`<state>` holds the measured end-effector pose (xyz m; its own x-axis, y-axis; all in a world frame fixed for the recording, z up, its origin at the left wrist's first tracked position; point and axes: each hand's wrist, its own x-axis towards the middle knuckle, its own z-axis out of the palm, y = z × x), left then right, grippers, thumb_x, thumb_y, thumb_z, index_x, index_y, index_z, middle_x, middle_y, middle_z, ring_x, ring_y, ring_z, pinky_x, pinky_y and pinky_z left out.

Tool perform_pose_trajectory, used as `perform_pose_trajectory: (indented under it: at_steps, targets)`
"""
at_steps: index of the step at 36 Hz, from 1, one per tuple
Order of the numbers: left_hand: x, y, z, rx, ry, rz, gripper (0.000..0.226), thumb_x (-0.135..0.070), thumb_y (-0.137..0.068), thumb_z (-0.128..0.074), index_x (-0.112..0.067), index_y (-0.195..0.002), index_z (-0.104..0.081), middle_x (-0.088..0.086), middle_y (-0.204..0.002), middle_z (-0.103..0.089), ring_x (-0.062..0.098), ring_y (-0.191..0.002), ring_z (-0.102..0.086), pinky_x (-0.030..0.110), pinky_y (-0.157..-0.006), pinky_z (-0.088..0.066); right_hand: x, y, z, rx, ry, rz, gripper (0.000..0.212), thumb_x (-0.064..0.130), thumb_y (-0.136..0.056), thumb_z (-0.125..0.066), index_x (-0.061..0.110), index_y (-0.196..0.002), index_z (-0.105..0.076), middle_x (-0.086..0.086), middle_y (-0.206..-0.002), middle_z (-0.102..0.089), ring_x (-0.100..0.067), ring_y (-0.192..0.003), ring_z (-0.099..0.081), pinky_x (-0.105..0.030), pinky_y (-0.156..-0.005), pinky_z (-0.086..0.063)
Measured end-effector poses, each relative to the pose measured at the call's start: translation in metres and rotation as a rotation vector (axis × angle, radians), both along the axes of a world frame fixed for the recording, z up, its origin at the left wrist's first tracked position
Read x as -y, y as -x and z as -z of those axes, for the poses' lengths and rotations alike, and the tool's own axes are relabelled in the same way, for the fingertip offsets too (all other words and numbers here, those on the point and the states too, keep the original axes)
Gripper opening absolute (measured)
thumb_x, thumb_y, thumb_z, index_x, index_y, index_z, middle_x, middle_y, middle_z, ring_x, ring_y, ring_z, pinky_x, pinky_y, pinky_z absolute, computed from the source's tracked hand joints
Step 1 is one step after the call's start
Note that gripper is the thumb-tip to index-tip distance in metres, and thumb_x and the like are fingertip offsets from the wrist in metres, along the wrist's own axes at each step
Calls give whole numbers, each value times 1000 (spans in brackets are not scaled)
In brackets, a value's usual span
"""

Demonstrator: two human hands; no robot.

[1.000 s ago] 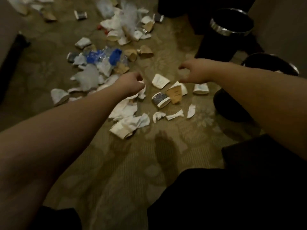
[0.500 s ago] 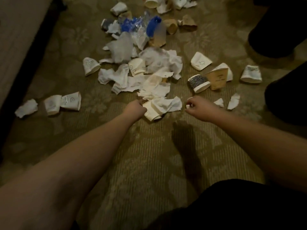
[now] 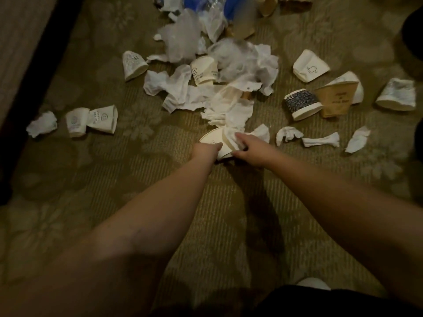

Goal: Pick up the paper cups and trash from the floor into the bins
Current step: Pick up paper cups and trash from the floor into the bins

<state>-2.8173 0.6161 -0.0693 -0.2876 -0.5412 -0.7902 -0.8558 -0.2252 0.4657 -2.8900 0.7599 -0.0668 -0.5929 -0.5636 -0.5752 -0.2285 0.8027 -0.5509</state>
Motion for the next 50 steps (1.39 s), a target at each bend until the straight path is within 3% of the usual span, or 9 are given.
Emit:
perform_pose_trajectory:
  at_steps: [8, 15, 21, 25, 28, 31, 36, 42, 50]
  targets:
    - [-8, -15, 8, -101, -94, -87, 43, -13, -84, -74, -3, -124, -59, 12, -114, -68, 31, -100, -66, 37, -74, -59, -12, -42, 23, 137, 139, 247, 46, 36, -96, -63, 29, -140, -49, 0, -126, -62, -10, -96, -60, -25, -74, -50]
    - [-13, -35, 8, -145, -89, -86, 39, -10, -86, -68, -12, -124, -58, 10, -108, -66, 29, -95, -67, 34, -62, -56, -13, -35, 21, -168, 125, 313, 39, 47, -87, -70, 22, -115, -64, 1, -131, -45, -17, -124, -41, -36, -106, -40]
    - [-9, -56, 6, -141, -96, -115, 37, -3, -89, -64, -7, -126, -57, 12, -109, -67, 28, -89, -68, 34, -53, -58, 0, -24, 16, -225, 78, 151, 74, 45, -84, -72, 28, -147, -38, -2, -141, -51, -23, -123, -53, -45, -102, -46]
    - [-1, -68, -3, -124, -96, -122, 36, 2, -91, -61, -6, -126, -55, 15, -114, -65, 24, -81, -65, 23, -36, -48, 5, -25, 22, -327, -83, -78, 38, 35, -94, -59, 24, -130, -59, -4, -123, -63, -25, -111, -58, -44, -91, -49]
    - [12, -74, -2, -88, -38, -76, 40, -3, -89, -66, -9, -128, -57, 12, -119, -65, 30, -102, -66, 29, -55, -53, 5, -30, 24, -404, -74, -78, 22, 28, -94, -57, 21, -110, -69, -4, -112, -64, -24, -103, -56, -40, -84, -49]
    - [23, -77, -3, -109, -48, -34, 42, -6, -86, -70, -13, -127, -60, 11, -117, -69, 29, -100, -68, 44, -81, -60, -1, -33, 22, -378, 16, 41, 25, 33, -91, -62, 22, -112, -67, -3, -124, -54, -24, -117, -46, -40, -98, -43]
    - [32, -66, -10, -171, -62, 100, 33, -9, -87, -72, -17, -118, -66, 4, -108, -72, 20, -93, -70, 34, -76, -59, -29, -33, 8, -237, 247, 388, 25, 24, -85, -68, 15, -108, -65, 0, -140, -48, -20, -127, -46, -40, -104, -44]
    - [17, -31, -24, -112, 9, 464, 46, -24, -87, -73, -20, -132, -62, 1, -120, -67, 17, -103, -65, 37, -91, -54, -81, -29, -9, -106, 317, 770, 9, 21, -90, -62, 25, -92, -55, 4, -90, -58, -16, -82, -60, -32, -69, -52]
    - [-3, 15, -31, -150, 139, 648, 43, -28, -88, -71, -18, -129, -63, 3, -127, -63, 20, -107, -62, 42, -97, -52, -143, -33, -1, -92, 199, 746, 11, 26, -94, -60, 32, -104, -58, 7, -95, -63, -15, -86, -64, -45, -77, -58]
